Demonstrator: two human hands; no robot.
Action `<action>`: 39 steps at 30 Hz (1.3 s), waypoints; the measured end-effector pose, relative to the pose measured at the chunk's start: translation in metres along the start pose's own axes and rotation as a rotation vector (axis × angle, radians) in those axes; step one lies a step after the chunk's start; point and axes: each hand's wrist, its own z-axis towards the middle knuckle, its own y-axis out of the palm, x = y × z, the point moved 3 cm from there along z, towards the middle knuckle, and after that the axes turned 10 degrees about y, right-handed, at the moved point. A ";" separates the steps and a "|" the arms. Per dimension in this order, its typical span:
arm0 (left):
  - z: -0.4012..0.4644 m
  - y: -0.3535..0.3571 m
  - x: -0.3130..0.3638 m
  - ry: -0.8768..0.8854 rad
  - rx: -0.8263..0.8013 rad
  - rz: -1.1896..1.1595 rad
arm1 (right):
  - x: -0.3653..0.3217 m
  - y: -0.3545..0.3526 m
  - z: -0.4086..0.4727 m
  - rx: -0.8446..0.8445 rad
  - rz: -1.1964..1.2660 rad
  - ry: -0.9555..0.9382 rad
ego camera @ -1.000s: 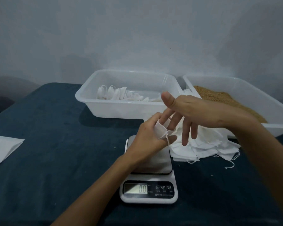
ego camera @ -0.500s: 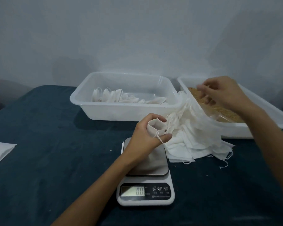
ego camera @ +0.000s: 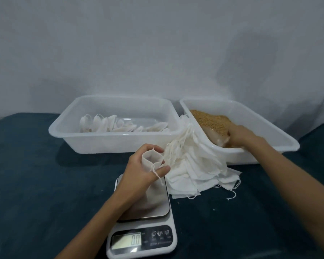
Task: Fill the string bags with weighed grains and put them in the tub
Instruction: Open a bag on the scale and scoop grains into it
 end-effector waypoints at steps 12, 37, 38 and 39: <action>0.002 -0.002 -0.002 0.033 0.008 -0.015 | 0.050 -0.024 0.008 0.324 -0.061 0.105; 0.002 -0.004 -0.002 0.028 0.014 -0.035 | 0.044 -0.019 0.008 -0.064 -0.286 -0.068; 0.002 -0.004 -0.002 0.027 0.015 -0.033 | 0.041 -0.018 0.008 -0.079 -0.253 -0.076; 0.002 -0.005 -0.002 0.026 0.017 -0.031 | 0.039 -0.018 0.007 -0.086 -0.222 -0.081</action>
